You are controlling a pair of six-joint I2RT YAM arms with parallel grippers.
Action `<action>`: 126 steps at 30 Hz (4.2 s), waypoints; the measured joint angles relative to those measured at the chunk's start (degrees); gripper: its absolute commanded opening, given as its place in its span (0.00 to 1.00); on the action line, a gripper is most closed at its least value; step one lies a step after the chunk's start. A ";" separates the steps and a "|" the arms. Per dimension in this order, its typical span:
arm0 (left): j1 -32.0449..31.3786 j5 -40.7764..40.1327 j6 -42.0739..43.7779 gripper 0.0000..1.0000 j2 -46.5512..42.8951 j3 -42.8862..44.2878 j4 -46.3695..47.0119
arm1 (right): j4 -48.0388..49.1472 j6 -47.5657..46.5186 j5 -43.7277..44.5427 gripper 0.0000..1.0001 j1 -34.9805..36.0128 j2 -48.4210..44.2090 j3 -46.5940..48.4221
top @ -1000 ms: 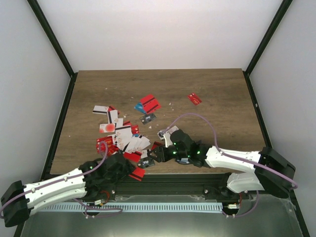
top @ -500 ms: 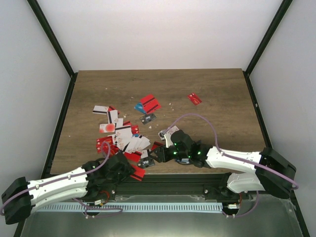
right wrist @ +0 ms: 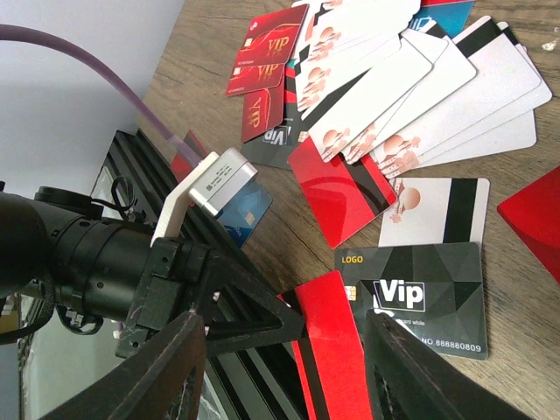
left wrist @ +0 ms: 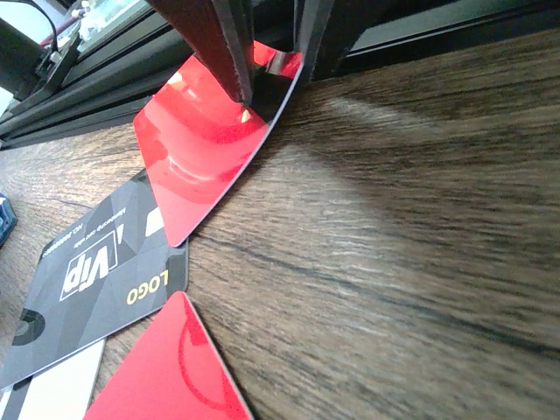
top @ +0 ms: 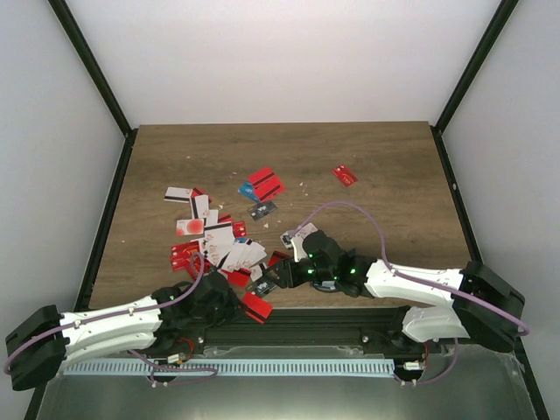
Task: Put the credit cards into the card holder
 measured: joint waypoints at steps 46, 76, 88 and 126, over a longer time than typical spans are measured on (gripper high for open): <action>4.68 8.00 50.10 0.04 3.93 31.52 1.14 | -17.70 -10.71 -8.68 1.00 -9.46 -27.04 -2.08; 4.81 18.51 58.07 0.41 8.57 35.45 0.63 | -21.14 -9.42 -17.68 0.01 -10.29 -31.43 1.68; 5.95 2.51 59.78 1.00 26.25 39.63 -0.35 | -34.84 -7.82 -2.03 0.01 -19.85 -25.07 5.99; 2.69 -3.10 49.05 0.04 59.65 55.10 -2.73 | -48.19 -1.92 12.52 0.01 -22.32 -24.37 7.78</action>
